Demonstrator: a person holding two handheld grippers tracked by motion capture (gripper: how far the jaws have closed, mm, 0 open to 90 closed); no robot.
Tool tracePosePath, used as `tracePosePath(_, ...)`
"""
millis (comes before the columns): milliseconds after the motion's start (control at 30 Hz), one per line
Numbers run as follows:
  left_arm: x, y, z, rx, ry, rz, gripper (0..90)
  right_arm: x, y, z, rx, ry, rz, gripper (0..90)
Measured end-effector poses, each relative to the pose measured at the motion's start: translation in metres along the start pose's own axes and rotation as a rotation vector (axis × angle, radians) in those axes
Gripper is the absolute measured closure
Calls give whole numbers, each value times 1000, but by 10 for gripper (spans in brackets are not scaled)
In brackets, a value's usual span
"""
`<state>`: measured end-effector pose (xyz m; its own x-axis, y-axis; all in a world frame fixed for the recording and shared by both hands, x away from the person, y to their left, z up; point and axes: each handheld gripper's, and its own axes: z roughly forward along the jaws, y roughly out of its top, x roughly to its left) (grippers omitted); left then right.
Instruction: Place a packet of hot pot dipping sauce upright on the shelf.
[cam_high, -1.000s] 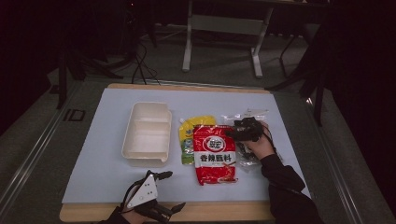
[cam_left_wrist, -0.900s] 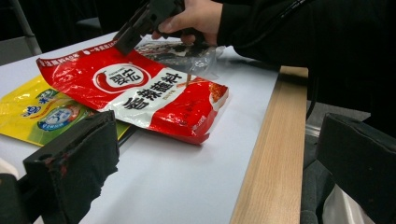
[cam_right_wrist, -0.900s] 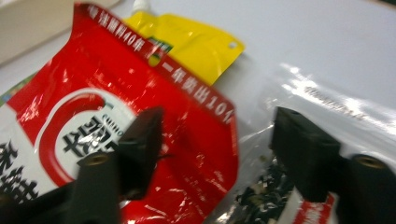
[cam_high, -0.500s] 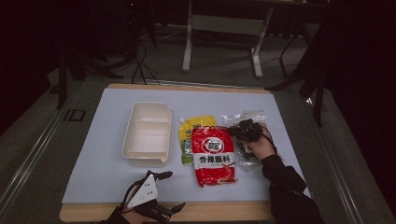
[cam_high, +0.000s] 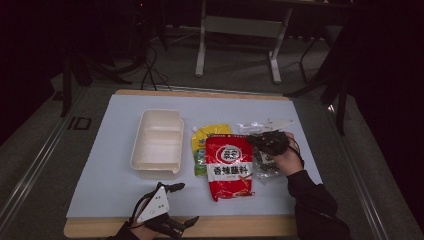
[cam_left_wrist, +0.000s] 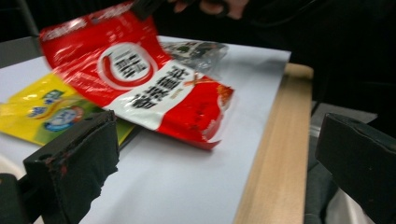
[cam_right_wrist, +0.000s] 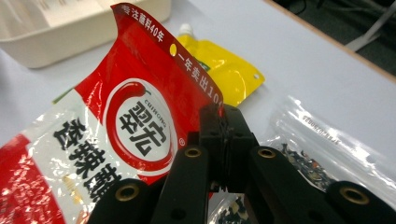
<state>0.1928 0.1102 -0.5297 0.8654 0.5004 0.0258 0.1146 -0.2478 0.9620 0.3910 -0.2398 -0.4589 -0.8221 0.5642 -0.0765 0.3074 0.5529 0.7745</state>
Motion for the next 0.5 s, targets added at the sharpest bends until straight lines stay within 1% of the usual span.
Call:
tracePosePath(33, 0, 1, -1, -10, 3, 0, 7, 1, 1, -4, -9, 2, -3, 890)
tracePosePath(100, 1, 5, -1, -10, 35, 9, 7, 4, 3, -13, -25, 5, -4, 891)
tracePosePath(200, 2, 12, -4, -26, 44, -13, 18, 10, 7, -27, -47, 10, -24, 891)
tracePosePath(233, 3, 14, -4, -16, 56, -11, 27, 12, 9, -32, -53, 15, -29, 891)
tracePosePath(300, 4, 18, -5, 8, 94, -9, 28, 19, 11, -41, -70, 12, -48, 891)
tracePosePath(333, 5, 20, -5, 13, 93, -16, 28, 22, 12, -46, -78, 13, -58, 891)
tracePosePath(400, 6, 23, -6, 3, 80, -38, 28, 28, 12, -54, -99, 15, -71, 891)
tracePosePath(500, 7, 30, -5, 14, 70, -50, 27, 37, 12, -65, -119, 18, -88, 892)
